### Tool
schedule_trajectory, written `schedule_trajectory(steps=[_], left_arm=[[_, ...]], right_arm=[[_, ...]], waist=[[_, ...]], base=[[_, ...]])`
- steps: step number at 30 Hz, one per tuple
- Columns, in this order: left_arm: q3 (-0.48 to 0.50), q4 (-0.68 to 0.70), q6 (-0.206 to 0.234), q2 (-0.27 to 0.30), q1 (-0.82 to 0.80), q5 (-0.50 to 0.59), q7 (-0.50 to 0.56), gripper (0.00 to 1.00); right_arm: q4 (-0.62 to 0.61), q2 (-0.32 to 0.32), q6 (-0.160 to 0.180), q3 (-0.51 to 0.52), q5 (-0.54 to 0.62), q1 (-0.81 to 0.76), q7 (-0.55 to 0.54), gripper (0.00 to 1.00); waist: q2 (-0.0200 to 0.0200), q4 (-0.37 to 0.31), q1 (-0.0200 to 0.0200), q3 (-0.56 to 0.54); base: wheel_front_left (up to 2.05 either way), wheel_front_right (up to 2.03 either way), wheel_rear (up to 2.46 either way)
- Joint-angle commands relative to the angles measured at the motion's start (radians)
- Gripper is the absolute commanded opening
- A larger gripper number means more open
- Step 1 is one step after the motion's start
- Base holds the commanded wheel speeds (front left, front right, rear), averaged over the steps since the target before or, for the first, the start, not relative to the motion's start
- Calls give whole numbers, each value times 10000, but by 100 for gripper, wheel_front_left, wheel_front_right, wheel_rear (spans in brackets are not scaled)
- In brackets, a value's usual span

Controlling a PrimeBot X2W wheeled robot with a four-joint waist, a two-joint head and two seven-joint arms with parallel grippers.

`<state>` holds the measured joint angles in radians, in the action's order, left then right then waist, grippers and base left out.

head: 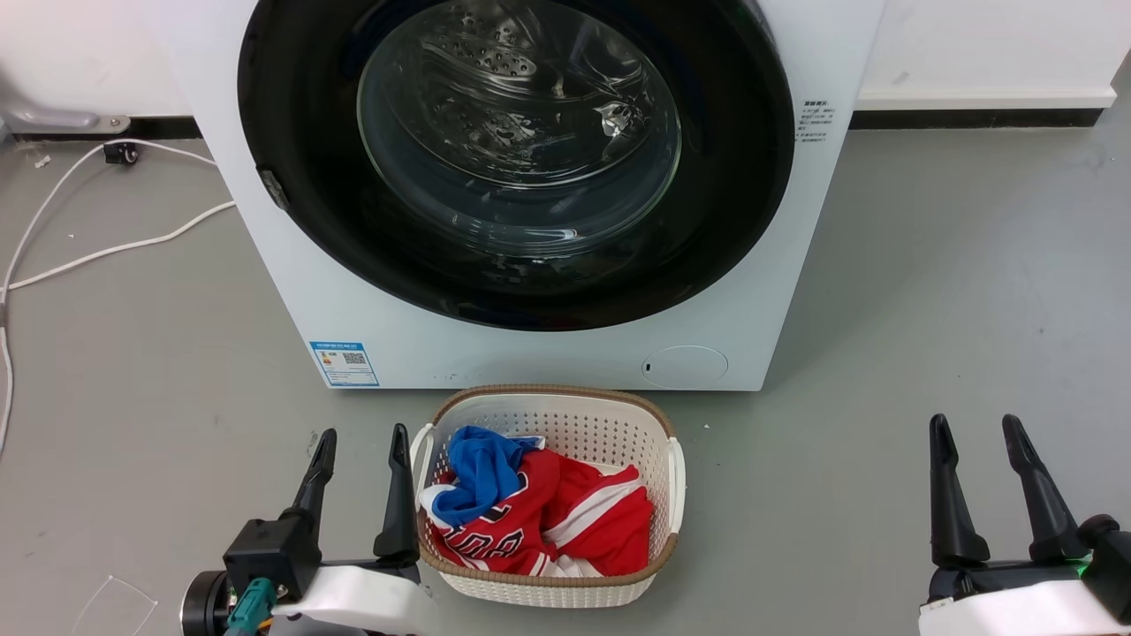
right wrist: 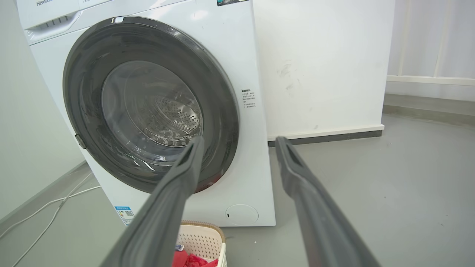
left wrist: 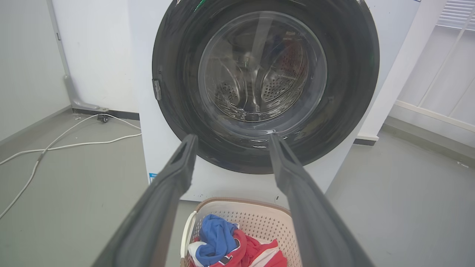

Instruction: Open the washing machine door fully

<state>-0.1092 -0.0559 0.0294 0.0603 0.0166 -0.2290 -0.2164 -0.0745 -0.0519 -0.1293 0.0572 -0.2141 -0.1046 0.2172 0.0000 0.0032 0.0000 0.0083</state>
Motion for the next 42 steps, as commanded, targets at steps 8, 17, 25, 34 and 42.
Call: schedule_trajectory(steps=[8, 17, 25, 34, 42], left_arm=[[76, -63, -58, -59, 150, 703, -262, 100], [162, -157, -138, -99, 221, 1105, -420, 100], [95, -229, -124, -107, 257, 1106, -495, 100], [87, -315, -72, -108, 294, 950, -495, 100], [97, -367, -41, -109, 294, 943, -495, 100]], right_arm=[[-187, 22, -22, 46, 652, -180, 240, 100], [-226, 27, -23, 36, 1127, -247, 414, 100], [-188, 29, -13, -14, 1313, -303, 482, 100], [-55, 29, -13, -9, 1114, -321, 482, 100], [35, 29, -13, 39, 913, -324, 482, 100]], waist=[[0, 7, 0, 12], [0, 7, 0, -4], [0, 28, 0, -21], [0, 37, 0, -27], [0, 15, 0, -32]], base=[[0, 0, 0], [0, 0, 0], [0, 0, 0], [0, 0, 0], [0, 0, 0]])
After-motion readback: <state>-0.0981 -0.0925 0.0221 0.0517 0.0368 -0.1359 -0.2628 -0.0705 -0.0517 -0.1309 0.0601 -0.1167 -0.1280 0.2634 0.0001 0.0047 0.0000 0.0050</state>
